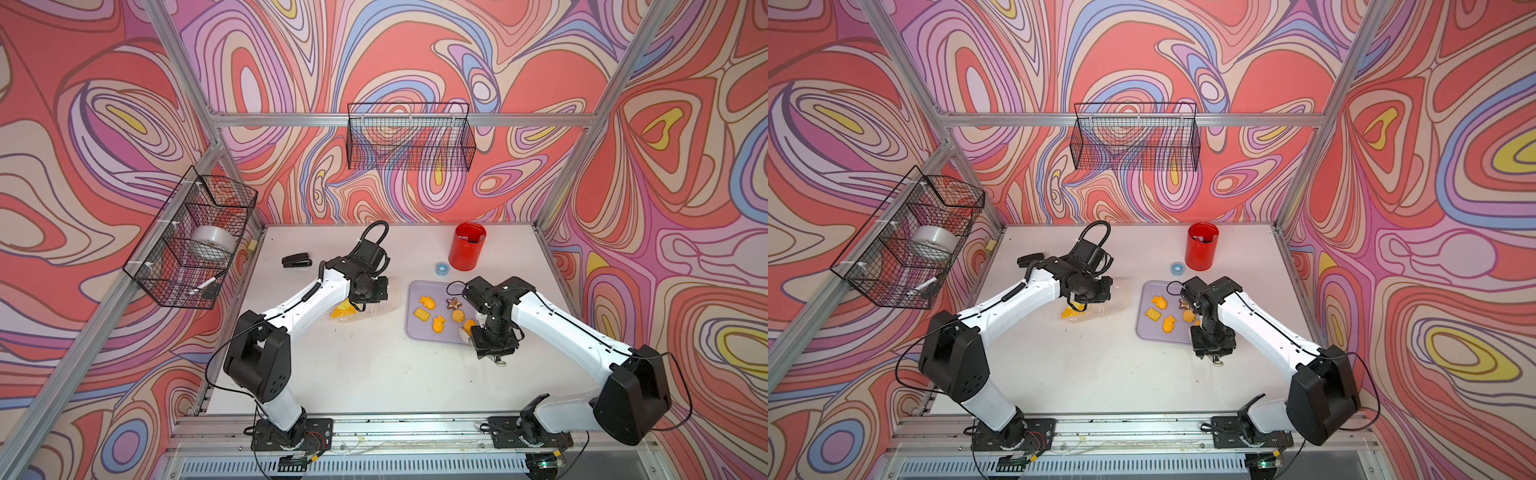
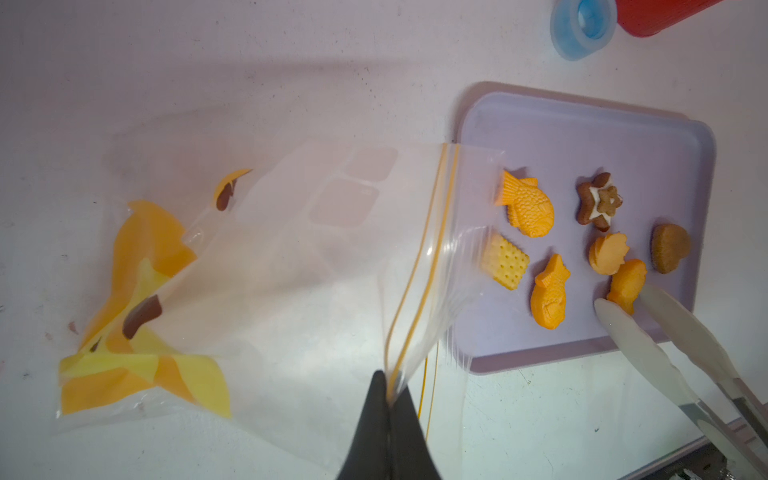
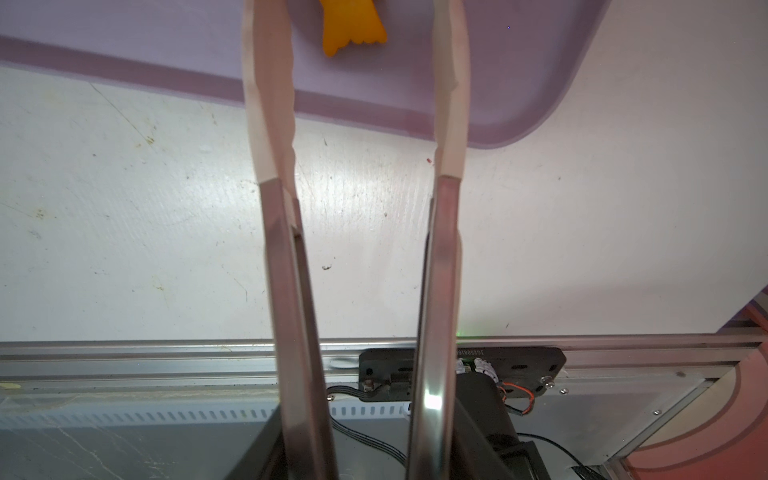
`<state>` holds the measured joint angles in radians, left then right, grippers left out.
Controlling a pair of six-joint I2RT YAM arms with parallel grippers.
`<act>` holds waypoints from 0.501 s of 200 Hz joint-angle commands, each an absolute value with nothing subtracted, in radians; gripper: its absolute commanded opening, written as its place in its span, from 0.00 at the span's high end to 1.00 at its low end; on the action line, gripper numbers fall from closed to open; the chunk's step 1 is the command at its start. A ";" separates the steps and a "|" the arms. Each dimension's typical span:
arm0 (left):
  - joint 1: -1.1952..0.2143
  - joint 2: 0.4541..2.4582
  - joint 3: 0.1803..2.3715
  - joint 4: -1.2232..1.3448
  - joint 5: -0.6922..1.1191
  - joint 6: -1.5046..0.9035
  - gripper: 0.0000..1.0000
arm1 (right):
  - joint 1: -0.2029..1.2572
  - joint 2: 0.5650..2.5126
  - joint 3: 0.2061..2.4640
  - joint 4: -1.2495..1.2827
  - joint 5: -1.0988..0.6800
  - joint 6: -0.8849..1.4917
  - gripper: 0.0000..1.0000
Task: Put the cookies into a resealable bag to prevent moisture
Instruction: Pick up the cookie from the tray.
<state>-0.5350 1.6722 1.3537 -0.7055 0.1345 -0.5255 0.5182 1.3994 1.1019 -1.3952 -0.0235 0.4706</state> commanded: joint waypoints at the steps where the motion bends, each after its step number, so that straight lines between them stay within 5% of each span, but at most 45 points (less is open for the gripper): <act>1: -0.528 1.689 1.387 -0.708 0.150 -0.517 1.00 | 0.515 1.419 1.095 -1.330 -0.030 0.453 0.54; 100: -0.532 1.718 1.399 -0.694 0.234 -0.463 1.00 | 0.514 1.338 1.212 -1.360 0.069 0.418 0.72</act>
<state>-0.5350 1.7103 1.3712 -0.7010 0.1940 -0.4995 0.5175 1.3960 1.1591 -1.3609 0.0101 0.4454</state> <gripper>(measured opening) 0.052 0.348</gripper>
